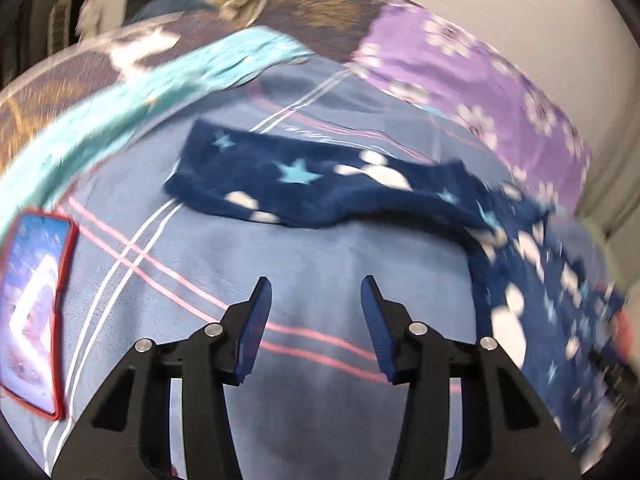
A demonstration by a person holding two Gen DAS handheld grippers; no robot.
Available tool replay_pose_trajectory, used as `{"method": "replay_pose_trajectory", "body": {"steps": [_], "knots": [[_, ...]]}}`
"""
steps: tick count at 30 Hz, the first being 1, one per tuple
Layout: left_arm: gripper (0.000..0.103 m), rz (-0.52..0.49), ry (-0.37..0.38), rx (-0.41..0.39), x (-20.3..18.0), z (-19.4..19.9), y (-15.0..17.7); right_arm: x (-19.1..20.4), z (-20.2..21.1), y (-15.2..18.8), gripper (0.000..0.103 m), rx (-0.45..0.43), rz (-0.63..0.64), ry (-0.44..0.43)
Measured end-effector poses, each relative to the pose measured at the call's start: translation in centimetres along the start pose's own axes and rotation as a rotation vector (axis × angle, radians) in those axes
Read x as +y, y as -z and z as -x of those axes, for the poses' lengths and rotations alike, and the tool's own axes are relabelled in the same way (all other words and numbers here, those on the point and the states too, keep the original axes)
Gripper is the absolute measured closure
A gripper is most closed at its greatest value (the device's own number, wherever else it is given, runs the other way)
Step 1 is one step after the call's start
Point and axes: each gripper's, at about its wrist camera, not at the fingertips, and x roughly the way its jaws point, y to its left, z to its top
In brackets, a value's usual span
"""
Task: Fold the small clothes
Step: 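Grasp the onesie sleeve cuff with the left gripper and lift it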
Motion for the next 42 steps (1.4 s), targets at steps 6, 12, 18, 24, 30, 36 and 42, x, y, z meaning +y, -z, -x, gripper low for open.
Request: {"method": "replay_pose_trajectory", "body": {"steps": [6,12,18,24,30,36,42], "knots": [[0.045,0.346,0.041,0.05,6.4,-4.0,-3.0,-0.7,-0.7,-0.2,0.024,0.016,-0.016,0.019],[0.044,0.475,-0.007,-0.012,8.8,-6.3,-5.5,-1.1,-1.3,-0.7,0.024,0.023,-0.006,0.035],[0.097,0.45,0.023,-0.021,8.2,-7.4,-7.9,-1.3,-2.0,-1.2,0.024,0.034,-0.016,0.037],[0.097,0.285,0.042,-0.186,4.7,-1.0,-12.4,-1.7,-2.3,-1.5,0.023,0.031,-0.028,0.027],[0.096,0.115,0.047,-0.337,-0.9,5.0,-16.4,-2.2,-2.1,-1.8,0.023,0.016,-0.044,0.008],[0.096,-0.098,0.174,-0.404,-11.1,7.8,-17.0,-4.0,-1.9,-2.0,0.022,0.009,-0.074,-0.016],[0.096,-0.353,0.39,-0.309,-25.2,6.1,-13.0,-9.0,-2.0,-2.4,0.022,0.039,-0.191,-0.048]]}}
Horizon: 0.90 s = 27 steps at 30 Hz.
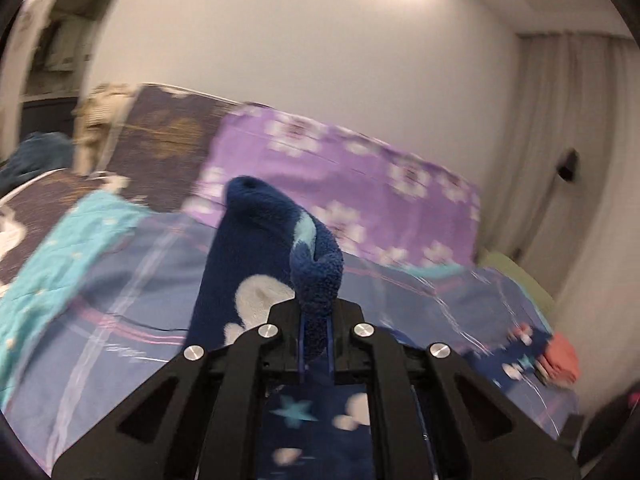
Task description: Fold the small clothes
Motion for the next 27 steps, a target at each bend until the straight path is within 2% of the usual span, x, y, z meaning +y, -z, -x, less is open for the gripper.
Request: {"method": "replay_pose_trajectory", "body": {"steps": [2,4,5,7,8,9,13,17,18,20,24,27], "knots": [[0.096,-0.083,0.083,0.059,-5.2,-2.9,1.4,-1.4,0.1,-0.2,0.022,-0.013,-0.005,0.023],[0.096,-0.145,0.13,0.107,-8.8,-5.2,3.2,-3.4,0.3,-0.5,0.023,-0.025,-0.021,0.027],[0.096,-0.186,0.156,0.142,-11.1,-6.6,4.7,-4.8,0.2,-0.8,0.029,-0.023,-0.047,0.001],[0.096,-0.23,0.186,0.196,-13.6,-8.6,7.5,-7.0,0.0,-1.4,0.05,-0.002,-0.107,-0.08],[0.096,-0.246,0.202,0.232,-14.8,-9.6,9.0,-7.8,-0.2,-1.7,0.052,0.009,-0.136,-0.115],[0.096,-0.257,0.22,0.278,-16.0,-10.8,10.9,-9.1,-0.7,-2.3,0.053,0.024,-0.18,-0.163],[0.096,-0.255,0.251,0.401,-17.3,-13.6,16.0,-11.8,-2.8,-3.7,0.053,0.083,-0.285,-0.24],[0.095,-0.224,0.27,0.453,-17.1,-14.7,18.5,-12.7,-5.3,-4.9,0.045,0.14,-0.345,-0.33],[0.092,-0.215,0.276,0.462,-17.2,-14.9,18.7,-12.8,-6.1,-5.2,0.042,0.164,-0.368,-0.357],[0.067,-0.209,0.269,0.486,-16.6,-14.4,19.3,-12.8,-7.8,-5.6,0.039,0.209,-0.423,-0.42],[0.051,-0.269,0.234,0.432,-14.9,-11.1,18.9,-12.1,-9.4,-5.8,0.03,0.272,-0.465,-0.495],[0.042,-0.349,0.131,0.357,-11.7,-7.1,18.7,-11.1,-10.0,-5.4,0.028,0.302,-0.439,-0.498]]}}
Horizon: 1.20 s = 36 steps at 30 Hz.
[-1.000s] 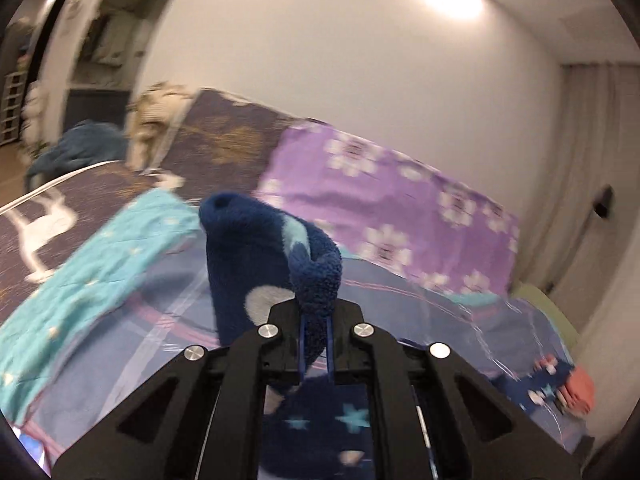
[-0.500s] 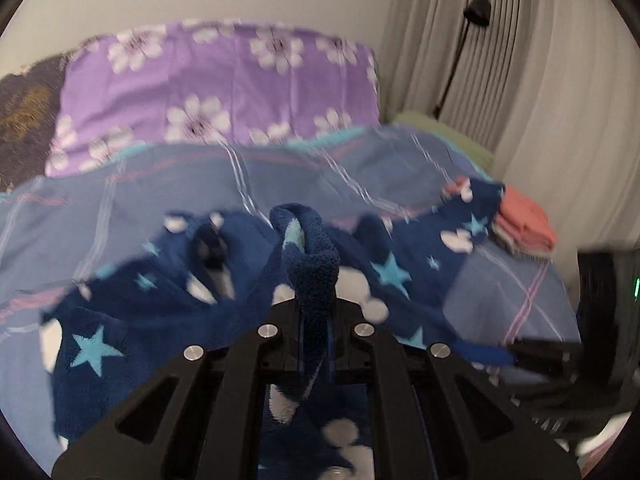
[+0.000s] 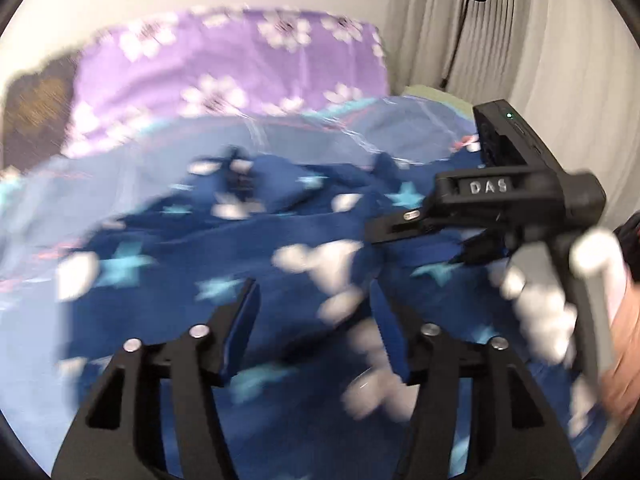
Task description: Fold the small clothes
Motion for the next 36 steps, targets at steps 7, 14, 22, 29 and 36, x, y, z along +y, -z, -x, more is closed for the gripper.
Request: {"method": "replay_pose_trajectory", "body": {"steps": [7,14,22,29,36], "knots": [[0.039,0.048,-0.333,0.06,9.4,4.1,5.5,-0.5,1.0,0.5,0.022,-0.003,-0.05,-0.056],[0.039,0.136,-0.313,0.168,13.3,1.1,6.3,-1.1,-0.9,-0.8,0.023,-0.035,-0.074,0.067],[0.039,0.138,-0.492,0.159,13.9,-0.3,5.6,7.6,4.2,-0.3,0.094,-0.355,0.341,0.135],[0.037,0.031,-0.567,0.17,12.6,-0.2,6.1,2.4,1.6,-2.9,0.09,-0.252,0.302,0.405],[0.049,0.138,-0.447,0.14,13.6,3.5,5.2,0.7,2.8,-1.8,0.083,-0.3,0.253,0.443]]}}
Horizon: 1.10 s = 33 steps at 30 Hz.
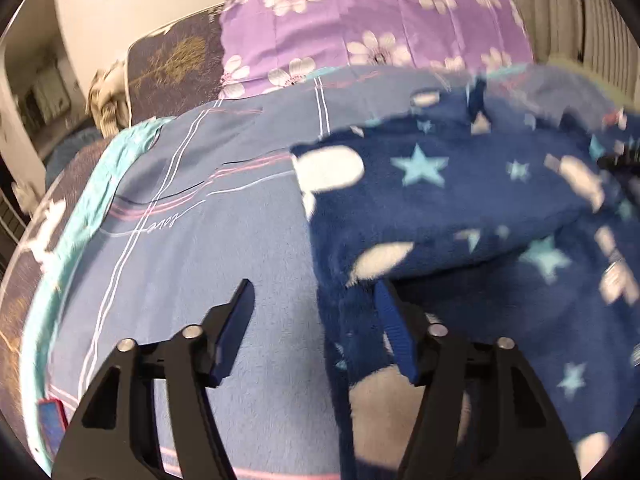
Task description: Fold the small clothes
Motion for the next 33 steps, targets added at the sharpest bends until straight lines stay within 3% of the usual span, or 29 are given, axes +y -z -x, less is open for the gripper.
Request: {"method": "replay_pose_trajectory", "body": {"steps": [2,4,6,7,9,10,12,13,14,17,19,22,25,27,30,33], "knots": [[0.072,0.068,0.055,-0.045,0.9,1.6,-1.2,1.5,1.8,-0.4,0.083,-0.052,0.046,-0.057],[0.079,0.126,0.129,-0.085,1.1,2.6,-2.4,2.8,2.3,-0.2,0.083,-0.059,0.068,-0.147],[0.079,0.15,0.21,-0.103,0.1,2.4,-3.9,4.1,1.1,0.7,0.083,-0.005,0.099,-0.212],[0.079,0.141,0.233,-0.092,-1.1,1.5,-4.6,4.4,0.1,1.2,0.079,0.031,0.114,-0.193],[0.079,0.102,0.27,-0.028,-3.5,-0.9,-4.9,4.7,-3.5,3.2,0.077,0.144,0.14,-0.101],[0.079,0.065,0.288,0.045,-5.2,-3.3,-4.6,4.4,-4.3,3.7,0.077,0.127,0.139,-0.117],[0.076,0.025,0.252,0.135,-7.1,-6.9,-3.3,3.4,-3.4,3.9,0.077,0.084,0.111,-0.176],[0.076,-0.003,0.216,0.063,-8.0,-7.0,-2.7,2.8,-2.7,3.5,0.079,0.094,0.085,-0.193],[0.076,-0.019,0.2,0.062,-8.3,-6.7,-2.8,2.3,-2.1,3.2,0.08,0.096,0.07,-0.2],[0.076,-0.023,0.195,0.063,-8.4,-6.6,-3.1,-1.8,1.7,1.0,0.076,-0.024,0.025,-0.093],[0.076,-0.015,0.202,0.059,-8.3,-6.7,-3.1,-6.3,4.9,-1.3,0.058,-0.142,-0.053,0.058],[0.076,-0.023,0.191,0.054,-8.5,-6.7,-2.9,-15.0,9.1,-5.2,0.053,-0.244,-0.238,0.201],[0.075,-0.034,0.175,0.05,-8.7,-6.3,-2.3,-23.4,11.5,-7.9,0.048,-0.273,-0.422,0.281],[0.075,-0.04,0.168,0.049,-8.7,-6.2,-2.2,-27.5,11.7,-8.9,0.045,-0.281,-0.513,0.281],[0.075,-0.04,0.167,0.049,-8.6,-6.2,-2.2,-30.0,9.9,-10.1,0.044,-0.274,-0.569,0.275],[0.075,-0.035,0.173,0.049,-8.4,-6.2,-2.2,-30.1,7.3,-10.8,0.044,-0.244,-0.543,0.346]]}}
